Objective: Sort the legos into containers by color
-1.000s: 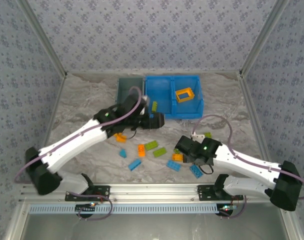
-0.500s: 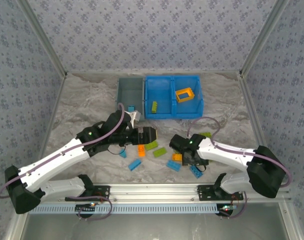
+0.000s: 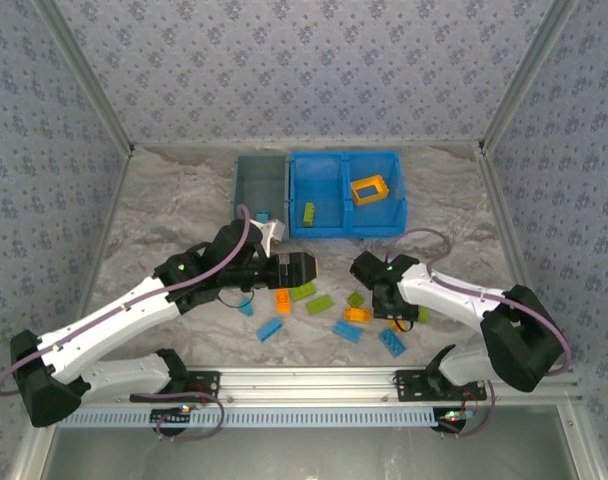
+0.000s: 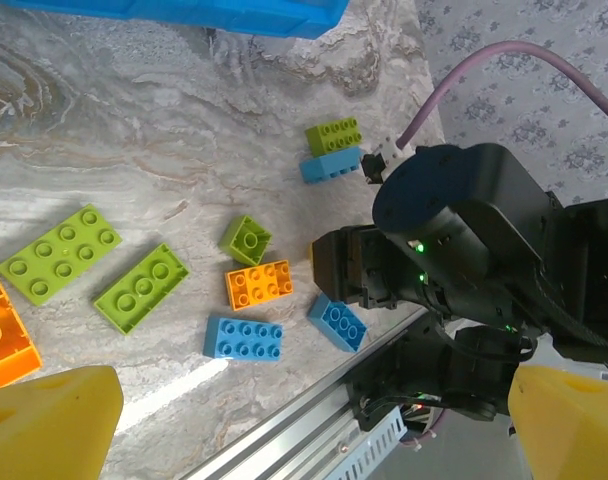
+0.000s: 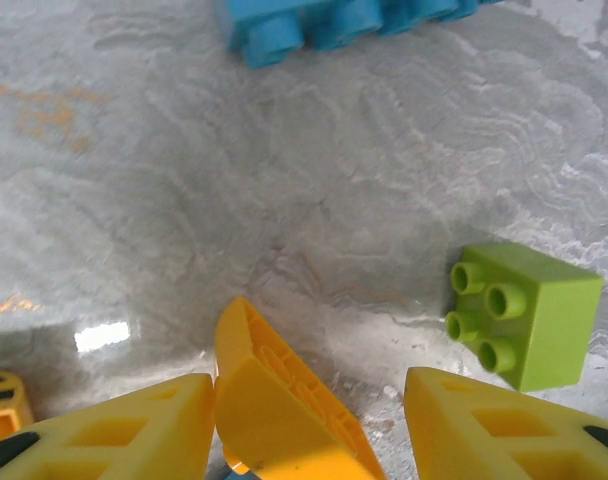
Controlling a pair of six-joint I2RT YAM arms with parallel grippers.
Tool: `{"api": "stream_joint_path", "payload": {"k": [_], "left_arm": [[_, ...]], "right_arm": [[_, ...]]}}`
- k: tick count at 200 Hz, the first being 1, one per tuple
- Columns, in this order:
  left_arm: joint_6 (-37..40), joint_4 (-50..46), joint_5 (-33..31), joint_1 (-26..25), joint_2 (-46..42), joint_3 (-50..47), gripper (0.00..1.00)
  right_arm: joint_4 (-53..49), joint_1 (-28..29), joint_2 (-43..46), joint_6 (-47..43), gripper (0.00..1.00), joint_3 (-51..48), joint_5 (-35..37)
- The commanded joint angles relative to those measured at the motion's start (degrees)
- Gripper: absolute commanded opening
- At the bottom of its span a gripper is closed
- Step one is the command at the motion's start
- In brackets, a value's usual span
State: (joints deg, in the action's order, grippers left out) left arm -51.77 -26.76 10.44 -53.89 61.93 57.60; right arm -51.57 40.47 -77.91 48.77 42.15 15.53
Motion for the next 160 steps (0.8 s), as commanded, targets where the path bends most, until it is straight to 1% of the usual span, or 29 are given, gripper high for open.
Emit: {"api": "stream_joint_path", "payload": {"k": [1, 22, 41, 67, 92, 113, 133, 160], "left_arm": [[-0.2, 1.9, 0.9, -0.8, 0.9, 2.4, 0.99], [-0.1, 1.9, 0.9, -1.3, 1.5, 2.6, 0.99], [0.3, 1.7, 1.0, -2.5, 2.0, 2.4, 0.99], [1.5, 2.4, 0.5, -6.8, 2.1, 0.7, 0.99], [2.6, 2.8, -1.5, -11.6, 1.7, -1.4, 0.99], [2.2, 4.5, -2.4, -13.6, 1.3, -4.2, 0.99], [1.1, 6.3, -2.8, -13.7, 1.0, -6.0, 0.98], [1.4, 6.6, -3.4, -13.7, 1.3, -5.2, 0.98]], "right_arm": [[0.4, -2.4, -0.1, -1.4, 0.54, -0.6, 0.1], [1.7, -2.8, 1.8, -1.1, 0.53, -1.2, -0.8], [2.8, -2.7, 4.2, -0.3, 0.55, -2.7, -2.8], [4.4, -2.9, 6.5, -0.1, 0.57, -6.0, -6.0], [3.3, -3.2, 7.2, -1.1, 0.57, -5.9, -7.1], [3.0, -3.4, 5.6, -1.9, 0.54, -5.3, -7.1], [3.4, -3.6, 2.9, -2.8, 0.49, -4.2, -7.2], [4.0, -3.8, -0.4, -3.4, 0.44, -3.3, -7.5]]}}
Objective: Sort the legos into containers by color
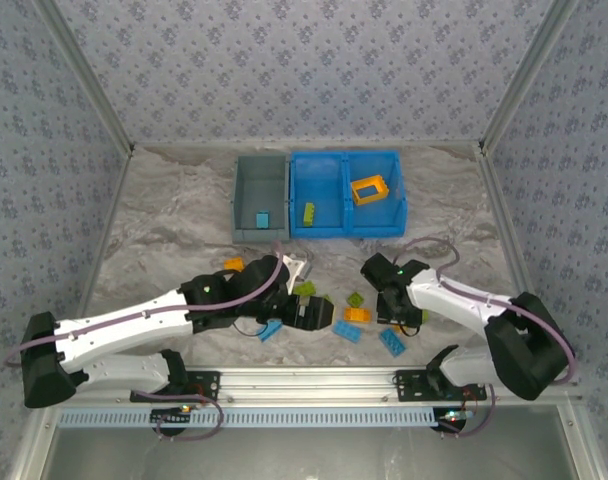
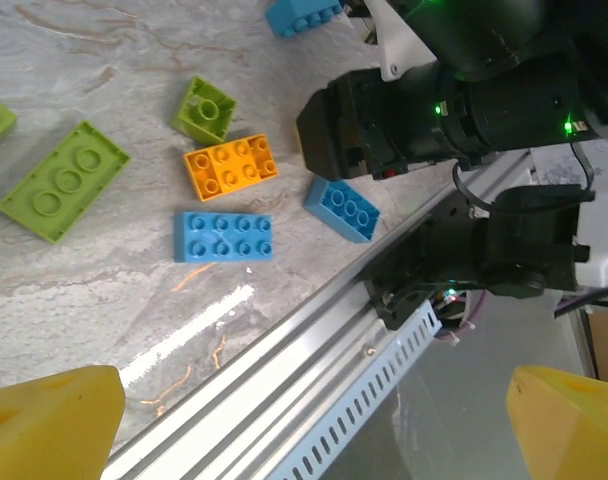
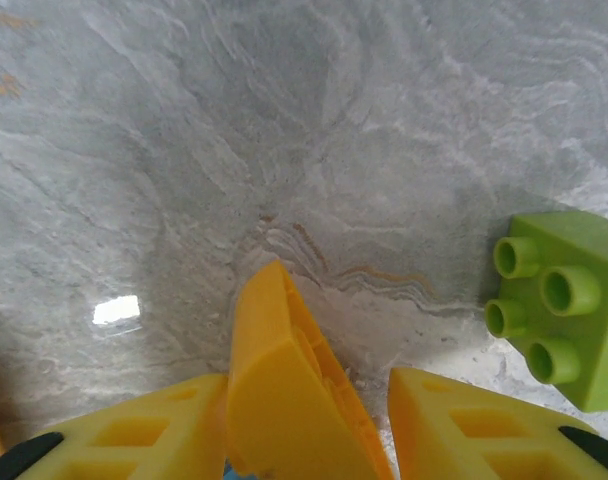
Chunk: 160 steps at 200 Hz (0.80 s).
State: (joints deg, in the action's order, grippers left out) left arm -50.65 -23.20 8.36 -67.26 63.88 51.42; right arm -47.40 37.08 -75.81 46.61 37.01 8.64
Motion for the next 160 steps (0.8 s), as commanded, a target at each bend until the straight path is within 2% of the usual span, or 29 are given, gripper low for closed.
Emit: {"api": "stream_joint_path", "payload": {"k": [1, 22, 57, 94, 126, 145, 160], "left_arm": [[0.3, 3.0, -1.3, -0.3, -0.6, 1.1, 0.98], [0.6, 2.8, -1.5, -0.3, -0.2, 1.5, 0.98], [0.6, 3.0, -2.9, -0.3, -0.2, 1.8, 0.97], [1.6, 0.1, -11.4, -0.3, -1.5, 4.4, 0.97], [2.2, -0.9, -18.9, -0.3, -1.9, 6.4, 0.97], [2.4, -1.0, -20.1, -0.3, -1.1, 7.5, 0.97], [2.4, -1.2, -20.1, -0.3, -0.2, 8.2, 0.97]], "right_arm": [[-0.2, -0.4, -2.5, -1.3, 0.43, 1.8, -0.6], [0.6, -0.4, -2.9, -1.3, 0.36, 2.1, 0.6], [-1.6, -0.5, -1.8, -3.1, 0.22, 6.1, 7.4], [-0.1, -2.5, 0.5, -8.4, 0.17, 15.6, 10.6], [8.6, -7.9, -3.8, -14.9, 0.15, 23.4, 7.7], [17.3, -12.5, -8.6, -19.1, 0.15, 26.8, 2.2], [20.0, -15.6, -13.7, -21.0, 0.14, 30.7, -0.7]]}}
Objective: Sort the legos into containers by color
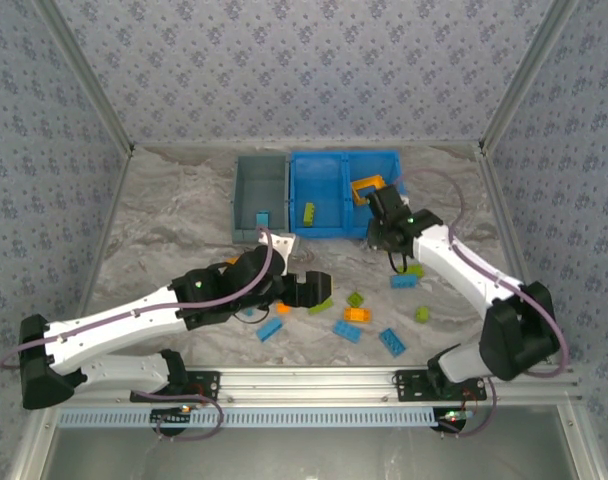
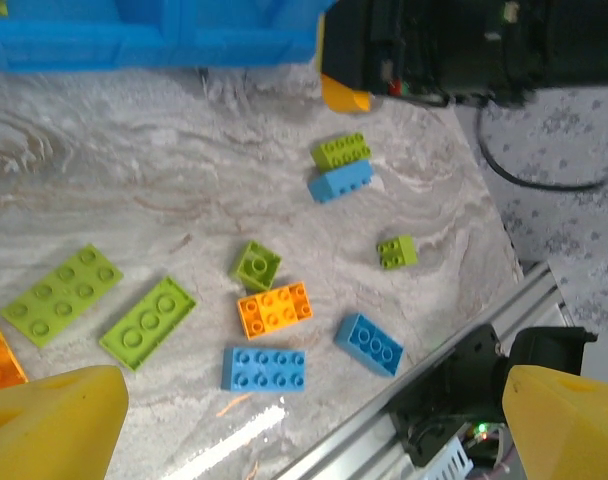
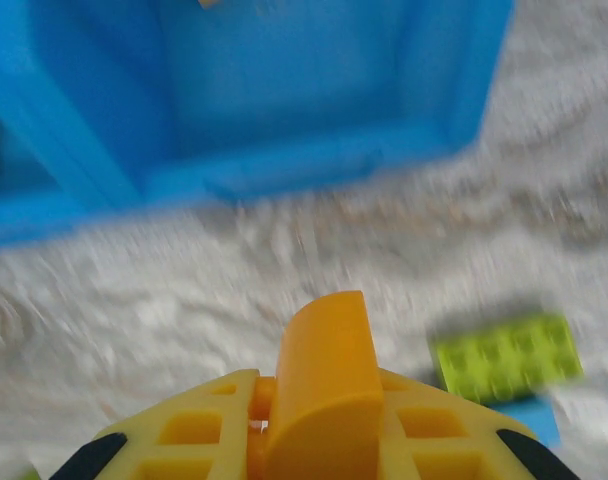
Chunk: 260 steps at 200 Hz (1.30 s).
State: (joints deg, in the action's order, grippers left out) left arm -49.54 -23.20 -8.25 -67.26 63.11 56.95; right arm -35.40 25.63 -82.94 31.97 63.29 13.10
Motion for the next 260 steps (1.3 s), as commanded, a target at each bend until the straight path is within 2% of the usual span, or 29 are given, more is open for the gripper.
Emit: {"api": "stream_joint_path", "payload": {"k": [1, 54, 64, 76, 92, 109, 145, 170, 193, 222, 260], "left_arm": [[1.2, -1.2, -3.4, -0.2, 0.6, 2.7, 0.97], [0.9, -1.4, -3.1, -0.3, 1.5, 2.9, 0.96], [1.1, -1.9, -3.4, -0.3, 1.5, 3.1, 0.96], [1.1, -2.8, -4.2, -0.2, 1.4, 3.4, 0.96], [0.7, -5.0, -5.9, -0.3, 1.1, 3.9, 0.96], [-0.1, -7.5, -7.8, -0.3, 0.8, 4.2, 0.96], [-1.0, -12.5, -10.5, 0.3, 0.0, 4.4, 0.96], [-2.0, -17.9, -9.0, 3.9, 0.1, 5.2, 0.95], [-3.4, -21.0, -6.4, 7.8, 0.1, 4.3, 0.95], [-3.5, -21.7, -1.0, 11.3, 0.1, 1.7, 0.91], [7.3, -26.2, 8.2, 10.7, 1.6, -2.0, 0.82]], "right_arm": [[8.0, -4.4, -6.9, -6.4, 0.14, 4.5, -5.4], [7.9, -10.2, -25.8, -6.0, 0.14, 19.8, -15.4], [7.7, -10.4, -27.8, -6.0, 0.18, 21.1, -16.4], [7.3, -10.3, -28.8, -5.8, 0.28, 22.1, -16.2], [7.0, -10.1, -27.6, -5.5, 0.39, 22.1, -15.0], [5.9, -10.0, -24.8, -5.5, 0.44, 22.1, -13.2], [3.0, -9.4, -15.5, -5.6, 0.48, 21.5, -9.6], [1.6, -7.5, -4.6, -6.0, 0.48, 18.6, -6.0], [2.5, -2.1, 7.5, -6.3, 0.51, 11.6, -2.9], [5.7, 10.4, 22.8, -5.4, 0.55, -2.6, -0.4], [6.5, 28.6, 37.9, 2.3, 0.58, -19.3, 0.4]]}}
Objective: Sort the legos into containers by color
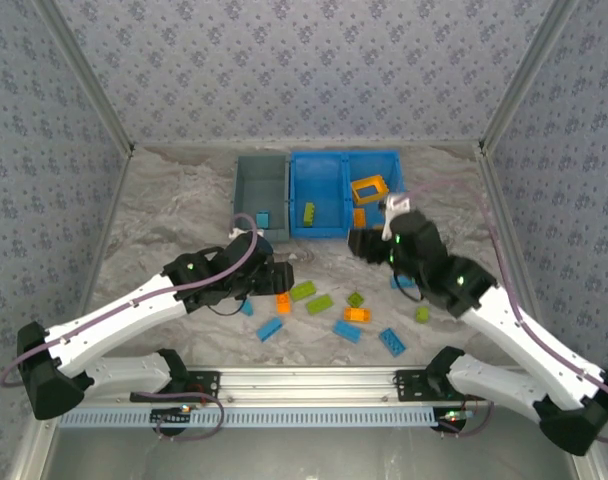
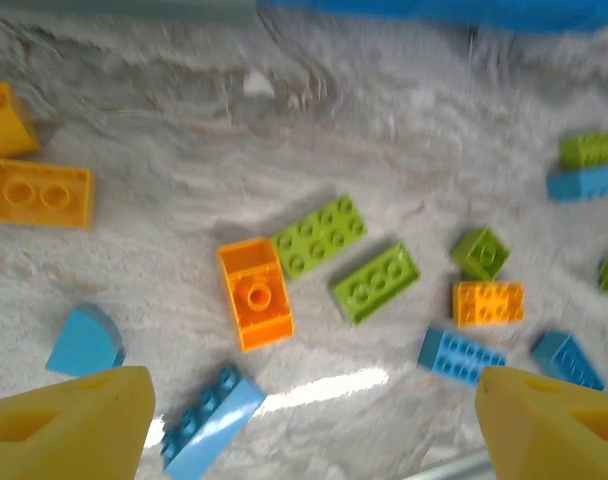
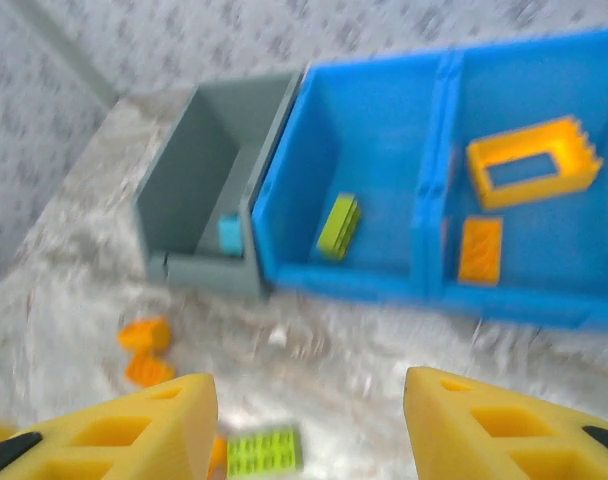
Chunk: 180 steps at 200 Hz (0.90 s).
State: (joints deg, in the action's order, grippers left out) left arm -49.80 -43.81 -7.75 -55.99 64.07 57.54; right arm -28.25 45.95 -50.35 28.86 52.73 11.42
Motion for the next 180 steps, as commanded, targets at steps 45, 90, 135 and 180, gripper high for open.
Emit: {"api": "stream_joint_path", "payload": {"k": [45, 90, 135, 180], "left_arm": [[14.1, -4.0, 9.8, -3.3, 4.0, -10.7, 0.79], [15.2, 0.0, 7.0, -4.4, 10.7, -13.3, 0.76], [16.0, 4.6, 5.3, -5.4, 17.5, -13.2, 0.68], [15.8, 8.6, 4.4, -5.5, 20.8, -13.8, 0.44]], "right_arm": [[9.0, 30.2, 10.8, 12.2, 0.65, -20.5, 4.0], [6.9, 36.1, 8.4, 14.9, 0.66, -19.2, 10.9], [7.1, 34.0, 7.7, 12.5, 0.68, -16.7, 10.5], [7.4, 33.6, 7.9, 13.4, 0.67, -16.9, 10.6]]}}
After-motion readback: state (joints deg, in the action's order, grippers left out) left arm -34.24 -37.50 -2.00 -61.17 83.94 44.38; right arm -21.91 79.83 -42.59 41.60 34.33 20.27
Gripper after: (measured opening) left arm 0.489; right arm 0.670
